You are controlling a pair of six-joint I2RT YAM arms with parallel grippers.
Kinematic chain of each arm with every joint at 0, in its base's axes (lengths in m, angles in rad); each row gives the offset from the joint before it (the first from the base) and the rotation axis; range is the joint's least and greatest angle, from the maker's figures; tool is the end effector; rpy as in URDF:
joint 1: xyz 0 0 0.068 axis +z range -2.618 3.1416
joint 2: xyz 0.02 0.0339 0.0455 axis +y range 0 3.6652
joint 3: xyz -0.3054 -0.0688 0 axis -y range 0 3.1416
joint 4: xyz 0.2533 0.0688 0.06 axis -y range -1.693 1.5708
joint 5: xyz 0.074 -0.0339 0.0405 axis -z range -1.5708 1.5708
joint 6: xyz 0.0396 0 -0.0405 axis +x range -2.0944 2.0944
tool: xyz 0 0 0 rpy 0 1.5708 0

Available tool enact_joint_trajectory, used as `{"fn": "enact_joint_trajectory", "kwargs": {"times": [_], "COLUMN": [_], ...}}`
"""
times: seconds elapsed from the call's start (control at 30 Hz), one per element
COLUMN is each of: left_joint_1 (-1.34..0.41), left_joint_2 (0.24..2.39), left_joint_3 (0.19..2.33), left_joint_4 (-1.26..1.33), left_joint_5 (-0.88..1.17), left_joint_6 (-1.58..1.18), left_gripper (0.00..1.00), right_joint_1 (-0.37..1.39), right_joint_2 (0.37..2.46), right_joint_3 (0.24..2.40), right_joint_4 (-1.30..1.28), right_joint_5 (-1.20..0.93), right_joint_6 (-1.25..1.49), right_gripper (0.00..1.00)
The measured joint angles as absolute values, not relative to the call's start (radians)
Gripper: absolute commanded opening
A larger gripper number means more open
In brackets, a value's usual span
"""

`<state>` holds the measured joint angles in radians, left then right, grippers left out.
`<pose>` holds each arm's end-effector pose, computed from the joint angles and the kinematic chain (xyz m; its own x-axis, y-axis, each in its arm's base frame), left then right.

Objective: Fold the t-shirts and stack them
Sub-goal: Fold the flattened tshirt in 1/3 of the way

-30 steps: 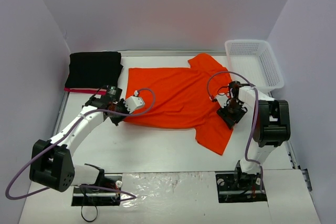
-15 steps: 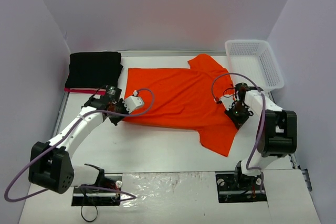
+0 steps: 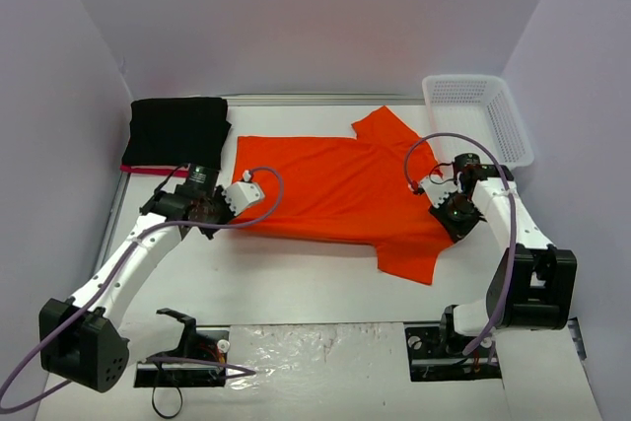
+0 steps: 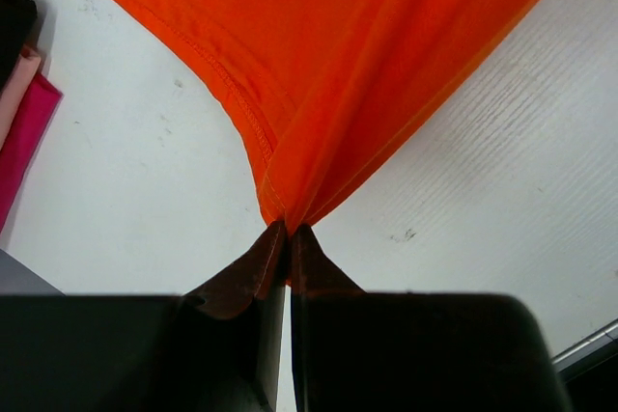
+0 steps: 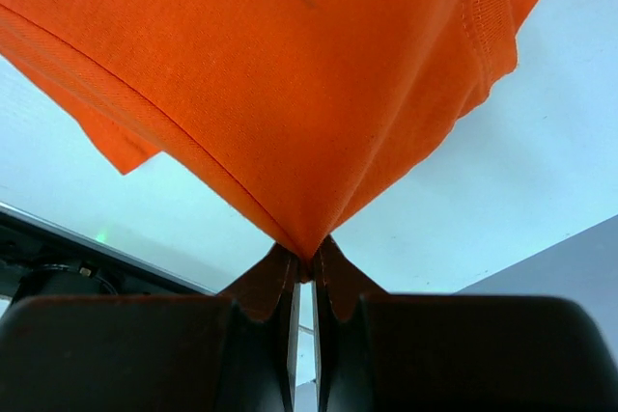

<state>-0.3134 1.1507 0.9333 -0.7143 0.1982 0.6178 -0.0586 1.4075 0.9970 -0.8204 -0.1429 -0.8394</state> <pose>0.2098 -0.0762 0.3057 -0.3826 0.7210 -0.5778 0.7797 0.5874 0.2167 0.2642 -0.0098 0.2620 -0.6365 -0.7006 -0.3226 -0.6934 0.7029 -0.1584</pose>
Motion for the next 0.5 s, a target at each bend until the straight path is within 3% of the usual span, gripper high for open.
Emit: {"fn": "enact_joint_trajectory", "kwargs": {"times": [0.23,0.5], "left_joint_1": [-0.313,-0.313], "left_joint_2": [1.117,1.123], "left_joint_3": [0.933,0.933], "left_joint_4": [-0.746,-0.719], "left_joint_5": [0.192,0.168], "left_joint_6": [0.62,0.609], "left_gripper": [0.02,0.02], "right_joint_1": [-0.068,-0.085], "right_joint_2": [1.394,1.415], "right_joint_3": [1.026,1.204], "right_joint_4": [-0.86,-0.86], "right_joint_5": [-0.155,-0.203], "right_joint_6": [-0.846,-0.834], "right_gripper": [0.0,0.0]}}
